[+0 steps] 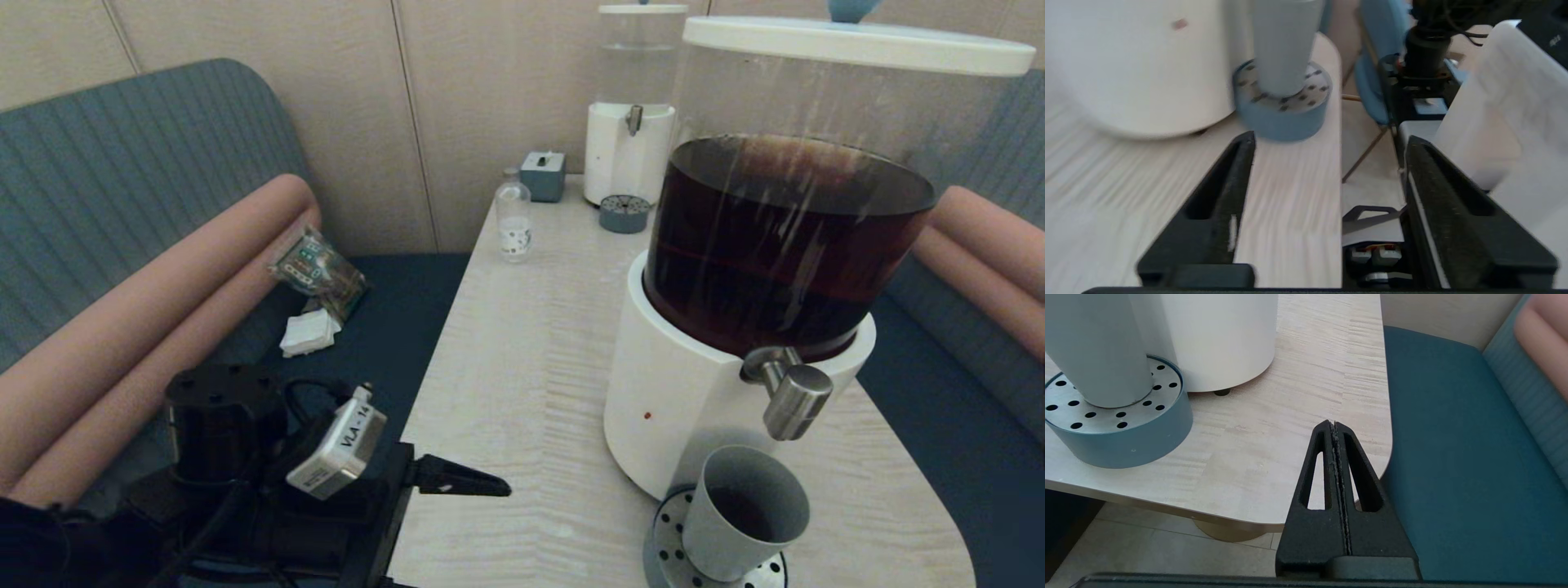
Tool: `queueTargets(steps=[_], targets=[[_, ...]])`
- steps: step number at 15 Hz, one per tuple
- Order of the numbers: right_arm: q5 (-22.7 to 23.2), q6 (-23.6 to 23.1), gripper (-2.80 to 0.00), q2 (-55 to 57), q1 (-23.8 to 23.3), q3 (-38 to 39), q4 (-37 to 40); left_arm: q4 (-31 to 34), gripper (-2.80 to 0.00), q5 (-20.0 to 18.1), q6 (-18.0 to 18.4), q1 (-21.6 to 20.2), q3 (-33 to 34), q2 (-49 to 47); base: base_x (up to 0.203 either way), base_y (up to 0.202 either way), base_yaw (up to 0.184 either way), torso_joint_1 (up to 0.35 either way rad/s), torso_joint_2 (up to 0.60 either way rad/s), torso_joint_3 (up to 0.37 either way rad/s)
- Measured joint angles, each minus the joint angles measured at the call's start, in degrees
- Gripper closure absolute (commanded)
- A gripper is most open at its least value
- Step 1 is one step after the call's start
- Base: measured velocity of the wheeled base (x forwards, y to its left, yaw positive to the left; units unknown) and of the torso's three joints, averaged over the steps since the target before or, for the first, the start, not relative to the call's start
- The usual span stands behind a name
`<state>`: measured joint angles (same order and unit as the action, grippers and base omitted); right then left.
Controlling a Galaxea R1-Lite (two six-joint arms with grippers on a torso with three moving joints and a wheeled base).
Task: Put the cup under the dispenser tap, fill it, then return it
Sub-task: Place the cup next to the water dispenser
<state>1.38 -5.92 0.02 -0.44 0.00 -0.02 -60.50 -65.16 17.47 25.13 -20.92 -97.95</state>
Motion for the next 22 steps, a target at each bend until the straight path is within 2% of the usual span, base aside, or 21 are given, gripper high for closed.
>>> queueTargets(steps=[2,4,15,22], targets=[[0.0,0.0,0.00,0.0,0.0,0.0,0.0,0.0,-2.80,0.7,-0.5,3.8,-2.2,-2.7,0.000,0.000,0.000,0.000,0.00,0.000],[0.0,0.0,0.00,0.0,0.0,0.0,0.0,0.1,-2.80,1.1,-0.6,5.8,-5.0,-5.6,0.000,0.000,0.000,0.000,0.00,0.000],[0.0,0.0,0.00,0.0,0.0,0.0,0.0,0.2,-2.80,1.7,-1.8,12.6,-19.1,-19.2,0.000,0.000,0.000,0.000,0.00,0.000],[0.0,0.0,0.00,0.0,0.0,0.0,0.0,0.0,-2.80,4.0,-2.0,14.7,-21.9,-22.9,0.000,0.000,0.000,0.000,0.00,0.000]])
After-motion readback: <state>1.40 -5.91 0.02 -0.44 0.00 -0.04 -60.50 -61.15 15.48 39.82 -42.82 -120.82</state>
